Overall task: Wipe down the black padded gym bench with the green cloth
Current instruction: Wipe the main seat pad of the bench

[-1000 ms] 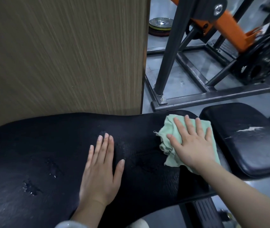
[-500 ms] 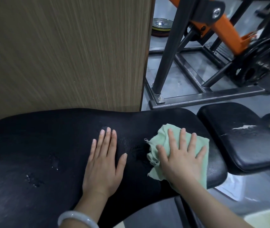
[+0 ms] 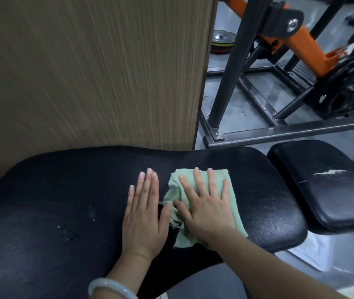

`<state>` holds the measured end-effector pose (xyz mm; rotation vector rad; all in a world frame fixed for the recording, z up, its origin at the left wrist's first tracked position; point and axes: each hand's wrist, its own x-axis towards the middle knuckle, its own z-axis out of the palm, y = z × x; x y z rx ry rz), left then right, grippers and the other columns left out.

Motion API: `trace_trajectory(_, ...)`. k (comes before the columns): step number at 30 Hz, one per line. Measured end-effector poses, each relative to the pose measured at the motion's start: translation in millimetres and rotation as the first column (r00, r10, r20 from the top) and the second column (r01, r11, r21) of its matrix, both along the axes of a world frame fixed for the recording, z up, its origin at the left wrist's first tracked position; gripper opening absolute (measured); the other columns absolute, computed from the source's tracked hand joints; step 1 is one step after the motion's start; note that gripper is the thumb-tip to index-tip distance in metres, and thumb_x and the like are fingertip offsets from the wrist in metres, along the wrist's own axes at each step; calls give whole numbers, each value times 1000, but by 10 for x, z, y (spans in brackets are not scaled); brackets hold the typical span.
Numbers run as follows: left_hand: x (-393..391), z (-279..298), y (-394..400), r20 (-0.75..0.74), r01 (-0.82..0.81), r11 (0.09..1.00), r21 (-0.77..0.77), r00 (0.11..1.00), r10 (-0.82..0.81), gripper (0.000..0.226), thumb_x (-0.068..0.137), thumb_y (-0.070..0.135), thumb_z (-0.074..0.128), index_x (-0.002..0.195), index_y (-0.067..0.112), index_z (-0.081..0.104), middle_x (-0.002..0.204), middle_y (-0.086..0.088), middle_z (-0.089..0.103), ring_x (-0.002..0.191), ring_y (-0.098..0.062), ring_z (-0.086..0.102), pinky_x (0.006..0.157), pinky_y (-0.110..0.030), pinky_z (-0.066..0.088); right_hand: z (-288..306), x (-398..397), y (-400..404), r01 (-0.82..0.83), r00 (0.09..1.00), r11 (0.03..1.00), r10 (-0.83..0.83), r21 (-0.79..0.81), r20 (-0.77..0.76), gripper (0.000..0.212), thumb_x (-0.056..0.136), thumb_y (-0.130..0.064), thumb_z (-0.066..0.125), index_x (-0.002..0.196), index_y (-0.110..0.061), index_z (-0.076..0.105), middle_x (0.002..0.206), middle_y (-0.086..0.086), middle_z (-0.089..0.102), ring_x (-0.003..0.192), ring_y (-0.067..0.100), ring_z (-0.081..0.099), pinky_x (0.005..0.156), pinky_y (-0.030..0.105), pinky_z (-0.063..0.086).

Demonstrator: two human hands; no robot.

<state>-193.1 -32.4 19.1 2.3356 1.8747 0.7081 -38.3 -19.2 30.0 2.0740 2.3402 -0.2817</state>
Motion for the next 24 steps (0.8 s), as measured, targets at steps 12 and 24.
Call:
trace_trajectory(12,-353,-168,-374,-272,-222,962,-158,947,173,69,101,50,8,144,0,29,151,-11,31,142,-19,16,113,-33,6,-25,729,-170,-56,998,998,55,25,38,80,74,-80,-18,147,-51,-4,159,-12,-7,144,16,-17,114,46,-12)
trace_trajectory(24,-381,-196,-457,-268,-199,974,-113,950,163,67,101,48,9,144,3,35,153,-11,31,143,-19,19,109,-38,19,115,635,3,300,948,948,-285,-102,139,68,88,-66,3,147,-41,-20,159,0,-23,144,31,-23,113,59,-8)
